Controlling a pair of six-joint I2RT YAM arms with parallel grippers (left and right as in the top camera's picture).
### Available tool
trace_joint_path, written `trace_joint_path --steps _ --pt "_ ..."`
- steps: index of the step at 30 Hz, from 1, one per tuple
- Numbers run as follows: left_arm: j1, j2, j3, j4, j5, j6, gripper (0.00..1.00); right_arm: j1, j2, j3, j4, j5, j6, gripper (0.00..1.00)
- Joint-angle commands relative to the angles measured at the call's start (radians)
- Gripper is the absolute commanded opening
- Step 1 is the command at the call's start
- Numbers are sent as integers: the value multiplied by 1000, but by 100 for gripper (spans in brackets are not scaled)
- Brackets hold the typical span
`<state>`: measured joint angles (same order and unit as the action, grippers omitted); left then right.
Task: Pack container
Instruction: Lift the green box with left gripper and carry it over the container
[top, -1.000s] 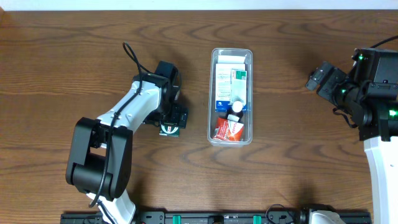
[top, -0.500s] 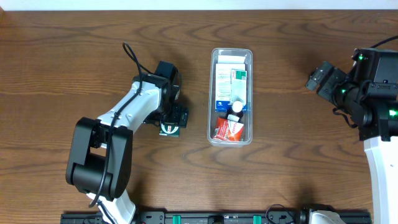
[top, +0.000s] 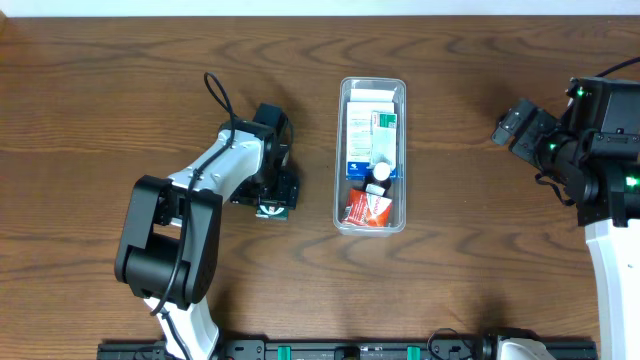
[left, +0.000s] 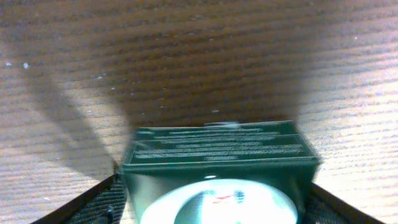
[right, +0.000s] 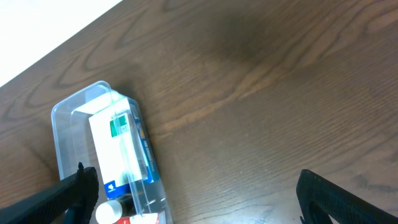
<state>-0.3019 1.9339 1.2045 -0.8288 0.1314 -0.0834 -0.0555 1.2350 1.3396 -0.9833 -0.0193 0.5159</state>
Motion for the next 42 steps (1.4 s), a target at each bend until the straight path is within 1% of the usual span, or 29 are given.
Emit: trace_joint_path --steps 1,2,5,10,13,17,21,23,27,29,34,37,42 --pt "4 13 -10 0 15 -1 70 -3 -2 2 -1 0 10 99" --pt "4 13 -10 -4 15 -3 68 -3 -2 2 -1 0 10 99" --pt "5 4 2 -31 14 -4 68 -3 -2 2 -1 0 10 99" --pt "4 -58 83 -148 14 -4 68 -3 -2 2 -1 0 10 99" --pt "2 -125 146 -223 15 -13 68 -3 -2 2 -1 0 10 99" --pt "-22 -241 201 -270 15 -76 67 -3 -2 2 -1 0 10 99" --pt "-101 -377 203 -232 15 -166 67 -3 -2 2 -1 0 10 99" --pt "-165 -428 203 -201 15 -216 67 -3 -2 2 -1 0 10 99" --pt "-309 -460 203 -132 14 -294 67 -3 -2 2 -1 0 10 99" --pt "-380 -449 202 -103 -8 -352 67 -3 -2 2 -1 0 10 99" --pt "-530 -384 202 -54 -143 -519 68 -3 -2 2 -1 0 10 99" --pt "-579 -326 202 -14 -144 -568 68 -3 -2 2 -1 0 10 99" --pt "-608 -220 202 59 -143 -592 68 -3 -2 2 -1 0 10 99"
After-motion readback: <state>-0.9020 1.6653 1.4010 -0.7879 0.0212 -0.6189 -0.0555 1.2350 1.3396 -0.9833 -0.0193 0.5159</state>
